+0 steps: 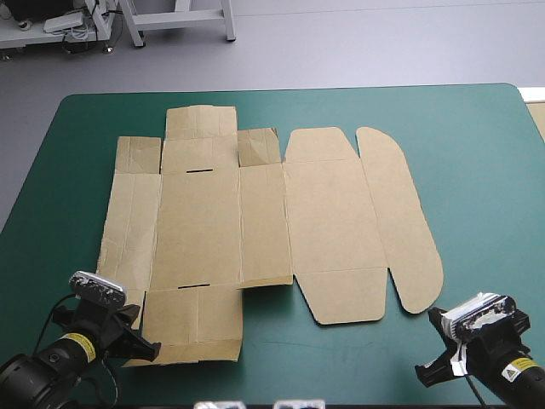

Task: Fold the box

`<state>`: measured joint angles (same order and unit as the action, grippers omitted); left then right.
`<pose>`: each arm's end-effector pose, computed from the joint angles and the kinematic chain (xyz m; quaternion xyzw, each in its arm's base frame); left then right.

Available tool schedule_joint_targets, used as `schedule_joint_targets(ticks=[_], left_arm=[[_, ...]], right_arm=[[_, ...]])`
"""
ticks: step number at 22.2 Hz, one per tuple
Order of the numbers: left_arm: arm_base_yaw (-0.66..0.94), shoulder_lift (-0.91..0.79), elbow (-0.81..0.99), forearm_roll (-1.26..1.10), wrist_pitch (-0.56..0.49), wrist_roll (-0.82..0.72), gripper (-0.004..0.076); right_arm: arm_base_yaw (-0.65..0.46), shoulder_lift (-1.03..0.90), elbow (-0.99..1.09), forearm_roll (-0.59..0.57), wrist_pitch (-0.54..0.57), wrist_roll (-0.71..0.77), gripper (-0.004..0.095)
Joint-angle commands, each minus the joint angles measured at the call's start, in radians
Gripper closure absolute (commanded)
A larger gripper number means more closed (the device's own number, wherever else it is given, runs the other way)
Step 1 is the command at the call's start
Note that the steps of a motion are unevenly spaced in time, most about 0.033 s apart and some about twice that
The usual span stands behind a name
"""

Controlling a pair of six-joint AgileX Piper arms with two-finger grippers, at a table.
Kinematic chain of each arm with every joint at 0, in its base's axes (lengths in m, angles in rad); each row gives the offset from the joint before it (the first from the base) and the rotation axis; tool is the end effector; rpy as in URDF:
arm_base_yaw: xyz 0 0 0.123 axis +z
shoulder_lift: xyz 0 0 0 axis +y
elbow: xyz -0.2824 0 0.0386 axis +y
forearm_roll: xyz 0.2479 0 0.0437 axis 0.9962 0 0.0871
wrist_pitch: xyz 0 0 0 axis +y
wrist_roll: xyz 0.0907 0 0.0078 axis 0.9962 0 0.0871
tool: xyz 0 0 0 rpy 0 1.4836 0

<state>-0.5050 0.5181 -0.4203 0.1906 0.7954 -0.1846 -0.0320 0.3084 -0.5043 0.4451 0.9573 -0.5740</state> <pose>0.0827 -0.0316 0.2511 0.1833 0.9059 -0.0428 0.3793 0.0473 0.0306 0.2867 -0.2003 0.8566 0.0817 0.4684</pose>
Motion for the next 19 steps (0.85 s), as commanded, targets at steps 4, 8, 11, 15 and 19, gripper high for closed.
schedule_joint_targets(ticks=[4, 8, 11, 15, 19], left_arm=[[0.001, 0.007, -0.047, -0.033, -0.048, 0.037, 0.0733], [0.001, 0.007, -0.047, -0.035, -0.008, 0.037, 0.0733], [0.001, 0.007, -0.048, -0.043, 0.006, 0.035, 0.0733], [0.001, 0.007, -0.070, -0.049, -0.005, 0.035, 0.0733], [0.001, 0.012, -0.159, -0.049, -0.005, 0.035, 0.0733]], right_arm=[[0.000, 0.012, -0.026, 0.030, -0.062, -0.001, 0.0926], [0.000, 0.012, -0.026, 0.030, -0.062, -0.001, 0.0926], [0.000, 0.012, -0.026, 0.030, -0.062, 0.008, 0.0926], [0.000, 0.012, -0.026, 0.030, -0.062, 0.011, 0.0926], [0.000, 0.012, -0.026, 0.030, -0.070, 0.011, 0.0927]])
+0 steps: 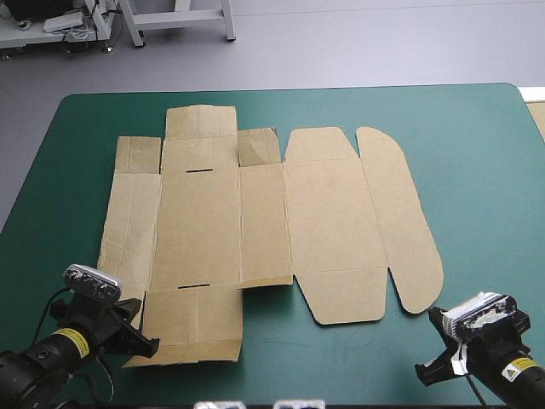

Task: Fold the box

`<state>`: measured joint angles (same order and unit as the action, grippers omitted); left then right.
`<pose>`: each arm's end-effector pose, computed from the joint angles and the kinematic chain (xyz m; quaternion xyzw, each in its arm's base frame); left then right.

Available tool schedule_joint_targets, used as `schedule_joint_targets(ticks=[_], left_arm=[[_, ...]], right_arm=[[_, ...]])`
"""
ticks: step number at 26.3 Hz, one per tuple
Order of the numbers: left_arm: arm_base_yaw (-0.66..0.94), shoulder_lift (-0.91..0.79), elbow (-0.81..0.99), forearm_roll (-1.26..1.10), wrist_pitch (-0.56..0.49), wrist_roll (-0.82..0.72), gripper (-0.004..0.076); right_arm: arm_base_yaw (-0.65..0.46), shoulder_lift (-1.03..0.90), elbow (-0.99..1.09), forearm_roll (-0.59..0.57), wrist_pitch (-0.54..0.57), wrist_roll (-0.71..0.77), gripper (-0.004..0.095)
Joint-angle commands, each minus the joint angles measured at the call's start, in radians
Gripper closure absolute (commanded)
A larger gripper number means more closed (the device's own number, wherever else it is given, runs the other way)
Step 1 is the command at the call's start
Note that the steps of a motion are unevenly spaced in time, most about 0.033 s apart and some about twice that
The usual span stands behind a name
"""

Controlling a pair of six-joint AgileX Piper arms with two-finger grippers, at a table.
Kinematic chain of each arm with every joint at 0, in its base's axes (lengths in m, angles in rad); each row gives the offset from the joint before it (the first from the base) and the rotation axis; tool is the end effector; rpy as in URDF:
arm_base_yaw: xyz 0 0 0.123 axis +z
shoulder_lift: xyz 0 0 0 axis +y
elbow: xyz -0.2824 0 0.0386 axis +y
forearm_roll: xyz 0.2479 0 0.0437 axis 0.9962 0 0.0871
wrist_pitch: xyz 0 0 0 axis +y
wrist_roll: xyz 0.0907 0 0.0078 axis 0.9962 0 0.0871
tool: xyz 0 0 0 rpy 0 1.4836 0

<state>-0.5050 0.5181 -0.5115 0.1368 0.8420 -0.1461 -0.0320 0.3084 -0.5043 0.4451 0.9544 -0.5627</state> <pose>0.0813 -0.0343 0.2762 0.1851 0.8985 -0.0643 0.3929 0.0475 0.0305 0.2868 -0.1950 0.8572 0.0839 0.4692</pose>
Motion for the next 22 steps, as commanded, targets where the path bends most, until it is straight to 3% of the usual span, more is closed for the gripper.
schedule_joint_targets(ticks=[1, 5, 12, 17, 22], left_arm=[[0.001, 0.030, -0.092, 0.007, -0.052, -0.003, 0.0733], [0.001, 0.194, -0.233, 0.009, -0.105, -0.006, 0.0727], [0.001, 0.545, -0.467, -0.004, -0.102, 0.052, 0.0714], [0.060, 0.687, -0.615, -0.150, -0.076, 0.188, 0.0708], [0.248, 0.704, -0.666, -0.552, -0.009, 0.522, 0.0708]], right_arm=[[0.000, 0.012, -0.026, 0.030, -0.076, -0.001, 0.0926], [0.000, 0.012, -0.026, 0.030, -0.100, -0.001, 0.0926], [0.000, 0.012, -0.026, 0.030, -0.088, -0.001, 0.0926], [0.000, 0.012, -0.026, 0.030, -0.088, -0.001, 0.0926], [0.000, 0.012, -0.026, 0.030, -0.088, -0.001, 0.0926]])
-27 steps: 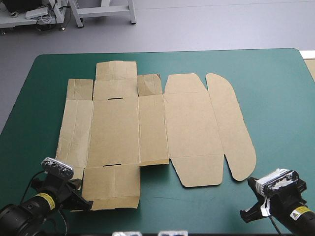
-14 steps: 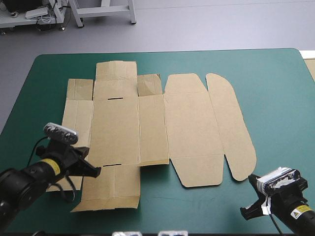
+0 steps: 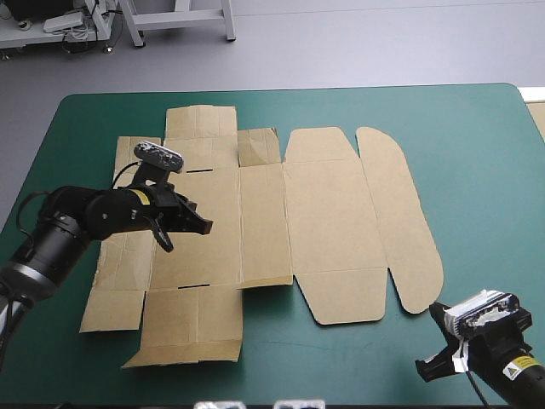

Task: Fold the box

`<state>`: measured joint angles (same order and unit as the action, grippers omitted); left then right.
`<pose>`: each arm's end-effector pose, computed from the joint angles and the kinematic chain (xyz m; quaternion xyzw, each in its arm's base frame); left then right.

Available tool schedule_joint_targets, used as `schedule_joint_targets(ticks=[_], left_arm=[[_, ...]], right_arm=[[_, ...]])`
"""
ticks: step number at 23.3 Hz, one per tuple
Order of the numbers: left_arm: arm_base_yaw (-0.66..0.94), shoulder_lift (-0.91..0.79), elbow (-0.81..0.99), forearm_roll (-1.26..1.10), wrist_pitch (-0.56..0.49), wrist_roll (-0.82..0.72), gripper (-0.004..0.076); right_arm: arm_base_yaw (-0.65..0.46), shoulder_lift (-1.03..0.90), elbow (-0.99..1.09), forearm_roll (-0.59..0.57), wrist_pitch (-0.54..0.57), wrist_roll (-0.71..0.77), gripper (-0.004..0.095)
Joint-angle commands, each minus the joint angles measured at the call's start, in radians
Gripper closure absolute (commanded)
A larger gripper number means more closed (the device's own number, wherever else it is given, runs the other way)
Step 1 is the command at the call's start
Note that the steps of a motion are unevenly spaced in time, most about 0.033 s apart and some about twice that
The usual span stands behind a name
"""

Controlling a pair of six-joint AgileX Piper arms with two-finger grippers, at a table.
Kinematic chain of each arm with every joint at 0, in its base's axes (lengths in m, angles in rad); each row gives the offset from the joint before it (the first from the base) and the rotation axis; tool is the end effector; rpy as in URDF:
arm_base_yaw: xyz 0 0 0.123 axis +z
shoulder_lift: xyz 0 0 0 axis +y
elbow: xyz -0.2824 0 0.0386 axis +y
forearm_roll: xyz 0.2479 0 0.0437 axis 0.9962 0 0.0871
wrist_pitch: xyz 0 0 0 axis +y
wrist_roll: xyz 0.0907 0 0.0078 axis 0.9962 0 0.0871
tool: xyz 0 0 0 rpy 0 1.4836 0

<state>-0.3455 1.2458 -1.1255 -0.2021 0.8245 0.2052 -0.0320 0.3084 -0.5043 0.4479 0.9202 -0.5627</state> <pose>0.2375 -0.0998 0.3490 0.2166 0.9076 -0.1174 0.3399 0.0494 0.0298 0.2892 -0.1892 0.8509 0.0802 0.4835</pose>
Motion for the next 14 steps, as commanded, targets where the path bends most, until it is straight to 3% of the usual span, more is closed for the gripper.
schedule_joint_targets(ticks=[1, 7, 11, 14], left_arm=[[0.129, -0.024, -0.060, -0.258, 0.044, 0.229, 0.0708], [0.496, -0.024, -0.067, -0.360, 0.296, 0.407, 0.0709], [0.733, -0.024, -0.067, -0.352, 0.389, 0.450, 0.0709], [0.814, -0.022, -0.067, -0.345, 0.315, 0.473, 0.0708]], right_arm=[[0.000, 0.012, -0.026, 0.028, -0.054, -0.001, 0.0926], [0.000, 0.012, -0.026, 0.028, -0.058, -0.002, 0.0926], [0.000, 0.012, -0.026, 0.028, -0.060, -0.002, 0.0926], [0.000, 0.012, -0.026, 0.028, -0.060, -0.002, 0.0926]])
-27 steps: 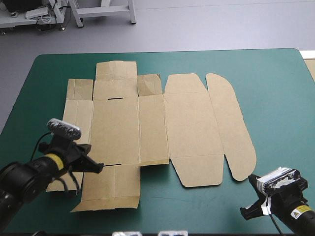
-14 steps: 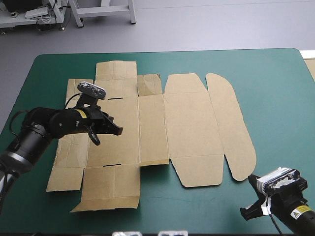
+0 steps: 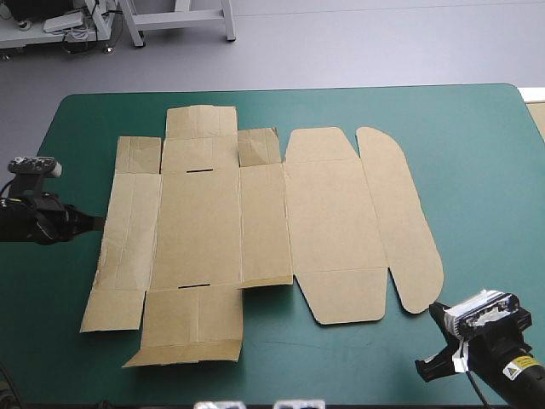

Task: Fold the box

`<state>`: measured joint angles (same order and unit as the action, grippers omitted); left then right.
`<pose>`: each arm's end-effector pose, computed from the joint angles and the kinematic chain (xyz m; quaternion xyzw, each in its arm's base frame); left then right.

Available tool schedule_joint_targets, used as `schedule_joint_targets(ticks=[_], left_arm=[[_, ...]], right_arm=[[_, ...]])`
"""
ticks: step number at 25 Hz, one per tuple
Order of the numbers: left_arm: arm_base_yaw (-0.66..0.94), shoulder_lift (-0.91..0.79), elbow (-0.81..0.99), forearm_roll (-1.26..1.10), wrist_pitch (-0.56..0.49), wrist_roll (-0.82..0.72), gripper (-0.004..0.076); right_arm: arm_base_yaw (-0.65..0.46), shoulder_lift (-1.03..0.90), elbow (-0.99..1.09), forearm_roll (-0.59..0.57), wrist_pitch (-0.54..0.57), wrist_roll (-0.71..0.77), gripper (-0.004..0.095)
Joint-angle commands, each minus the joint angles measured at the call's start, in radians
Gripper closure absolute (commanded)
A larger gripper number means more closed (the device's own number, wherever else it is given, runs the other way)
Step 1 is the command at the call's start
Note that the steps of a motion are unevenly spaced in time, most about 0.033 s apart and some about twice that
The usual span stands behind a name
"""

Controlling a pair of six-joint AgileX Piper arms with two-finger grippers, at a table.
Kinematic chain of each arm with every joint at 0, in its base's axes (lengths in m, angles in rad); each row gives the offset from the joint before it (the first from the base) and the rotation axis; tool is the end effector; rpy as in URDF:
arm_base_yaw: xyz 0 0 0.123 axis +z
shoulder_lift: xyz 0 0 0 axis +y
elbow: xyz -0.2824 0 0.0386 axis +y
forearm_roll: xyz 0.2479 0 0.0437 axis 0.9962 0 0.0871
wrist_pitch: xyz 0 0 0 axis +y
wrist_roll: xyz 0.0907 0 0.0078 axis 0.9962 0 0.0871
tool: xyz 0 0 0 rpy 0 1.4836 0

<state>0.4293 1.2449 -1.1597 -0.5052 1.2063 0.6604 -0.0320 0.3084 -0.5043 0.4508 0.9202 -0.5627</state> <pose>0.2257 0.0580 0.3509 0.0650 0.9509 -0.1188 0.2783 0.0494 0.0300 0.2893 -0.1889 0.8506 0.0816 0.4838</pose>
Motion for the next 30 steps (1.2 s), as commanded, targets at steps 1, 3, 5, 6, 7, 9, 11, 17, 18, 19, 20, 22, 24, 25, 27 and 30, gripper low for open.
schedule_joint_targets(ticks=[1, 3, 5, 6, 7, 9, 11, 17, 18, 19, 20, 22, 24, 25, 27, 30], left_arm=[[0.069, -0.011, -0.033, -0.028, -0.141, 0.007, 0.0701], [0.120, 0.034, -0.037, -0.035, -0.157, -0.021, 0.0635], [0.165, 0.105, -0.037, -0.062, -0.093, -0.031, 0.0542], [0.178, 0.156, -0.037, -0.070, -0.045, -0.036, 0.0480], [0.182, 0.179, -0.037, -0.070, -0.047, -0.029, 0.0453], [0.182, 0.246, -0.048, -0.049, -0.025, 0.003, 0.0398], [0.182, 0.317, -0.063, -0.069, 0.075, 0.010, 0.0371], [0.182, 0.387, -0.064, -0.144, 0.090, 0.029, 0.0368], [0.182, 0.396, -0.064, -0.143, 0.090, 0.037, 0.0358], [0.182, 0.400, -0.063, -0.138, 0.090, 0.037, 0.0344], [0.182, 0.405, -0.060, -0.138, 0.090, 0.037, 0.0323], [0.182, 0.413, -0.038, -0.135, 0.092, 0.037, 0.0277], [0.182, 0.413, 0.006, -0.135, 0.092, 0.037, 0.0253], [0.182, 0.413, 0.036, -0.132, 0.092, 0.042, 0.0249], [0.182, 0.413, 0.105, -0.139, 0.092, 0.071, 0.0248], [0.182, 0.413, 0.190, -0.203, 0.092, 0.140, 0.0248]], right_arm=[[0.000, 0.012, -0.026, 0.025, -0.060, -0.002, 0.0926], [0.000, 0.012, -0.026, 0.025, -0.060, -0.002, 0.0926], [0.000, 0.012, -0.026, 0.025, -0.066, -0.012, 0.0927], [0.000, 0.012, -0.026, 0.025, -0.068, -0.012, 0.0926], [0.000, 0.012, -0.026, 0.025, -0.068, -0.012, 0.0926], [0.000, 0.012, -0.026, 0.025, -0.074, -0.012, 0.0926], [0.000, 0.012, -0.026, 0.025, -0.076, -0.015, 0.0926], [0.000, 0.012, -0.026, 0.025, -0.084, -0.017, 0.0926], [0.000, 0.012, -0.026, 0.025, -0.085, -0.017, 0.0926], [0.000, 0.012, -0.026, 0.025, -0.085, -0.017, 0.0926], [0.000, 0.012, -0.026, 0.025, -0.085, -0.017, 0.0926], [0.000, 0.012, -0.026, 0.025, -0.085, -0.017, 0.0926], [0.000, 0.012, -0.026, 0.025, -0.085, -0.017, 0.0926], [0.000, 0.012, -0.026, 0.025, -0.087, -0.017, 0.0926], [0.000, 0.012, -0.026, 0.025, -0.091, -0.017, 0.0926], [0.000, 0.012, -0.026, 0.025, -0.097, -0.017, 0.0926]])
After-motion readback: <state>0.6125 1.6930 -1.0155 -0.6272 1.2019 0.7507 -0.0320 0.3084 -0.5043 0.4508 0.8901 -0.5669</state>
